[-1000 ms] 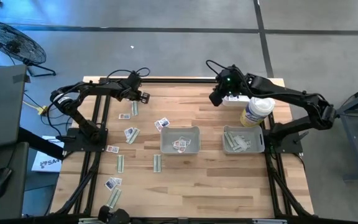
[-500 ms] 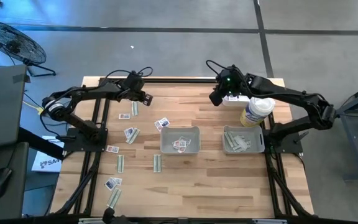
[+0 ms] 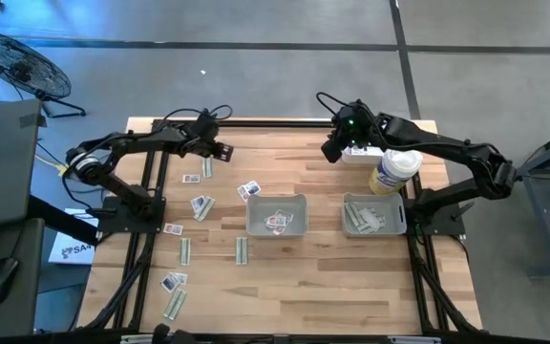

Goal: Pick & Place First Aid Supplies
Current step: Put the orange pad into the left gray bin

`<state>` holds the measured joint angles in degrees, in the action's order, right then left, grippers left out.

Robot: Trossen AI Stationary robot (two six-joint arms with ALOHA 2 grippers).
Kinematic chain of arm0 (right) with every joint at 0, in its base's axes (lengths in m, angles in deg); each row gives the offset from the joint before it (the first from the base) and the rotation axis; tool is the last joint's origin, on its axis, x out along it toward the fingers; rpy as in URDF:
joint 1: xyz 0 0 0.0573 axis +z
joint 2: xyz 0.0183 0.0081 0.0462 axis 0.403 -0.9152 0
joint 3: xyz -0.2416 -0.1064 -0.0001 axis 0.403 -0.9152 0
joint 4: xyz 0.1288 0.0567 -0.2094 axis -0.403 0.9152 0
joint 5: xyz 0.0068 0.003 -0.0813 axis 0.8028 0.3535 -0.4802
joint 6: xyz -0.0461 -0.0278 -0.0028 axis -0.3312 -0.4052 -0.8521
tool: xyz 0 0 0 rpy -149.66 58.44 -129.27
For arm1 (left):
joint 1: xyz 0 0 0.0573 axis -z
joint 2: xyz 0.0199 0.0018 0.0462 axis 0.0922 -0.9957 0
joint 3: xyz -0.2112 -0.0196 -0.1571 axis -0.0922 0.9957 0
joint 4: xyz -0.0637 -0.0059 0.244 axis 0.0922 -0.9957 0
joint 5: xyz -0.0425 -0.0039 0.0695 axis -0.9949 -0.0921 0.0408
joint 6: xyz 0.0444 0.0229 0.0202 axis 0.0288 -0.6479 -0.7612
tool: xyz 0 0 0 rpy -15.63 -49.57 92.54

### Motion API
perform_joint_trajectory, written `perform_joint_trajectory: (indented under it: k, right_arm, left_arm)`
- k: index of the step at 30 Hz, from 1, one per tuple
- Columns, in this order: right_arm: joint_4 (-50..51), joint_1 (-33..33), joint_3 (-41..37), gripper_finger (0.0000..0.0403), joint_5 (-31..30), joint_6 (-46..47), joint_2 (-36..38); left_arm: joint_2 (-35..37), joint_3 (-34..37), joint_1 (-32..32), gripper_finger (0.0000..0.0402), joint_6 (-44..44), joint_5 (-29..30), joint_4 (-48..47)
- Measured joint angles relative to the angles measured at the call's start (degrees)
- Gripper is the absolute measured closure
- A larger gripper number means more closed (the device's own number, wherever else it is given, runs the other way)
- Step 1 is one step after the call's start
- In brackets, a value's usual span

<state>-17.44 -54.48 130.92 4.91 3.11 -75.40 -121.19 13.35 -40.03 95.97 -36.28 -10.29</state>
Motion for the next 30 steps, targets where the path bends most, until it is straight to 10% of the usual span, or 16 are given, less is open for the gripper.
perform_joint_trajectory:
  k: [30]
  right_arm:
    - [-2.27, 0.00, 0.00, 0.0324, 0.22, -0.03, 0.00]
  left_arm:
    - [-6.40, 2.52, 3.38, 0.0287, 5.64, 3.93, 8.49]
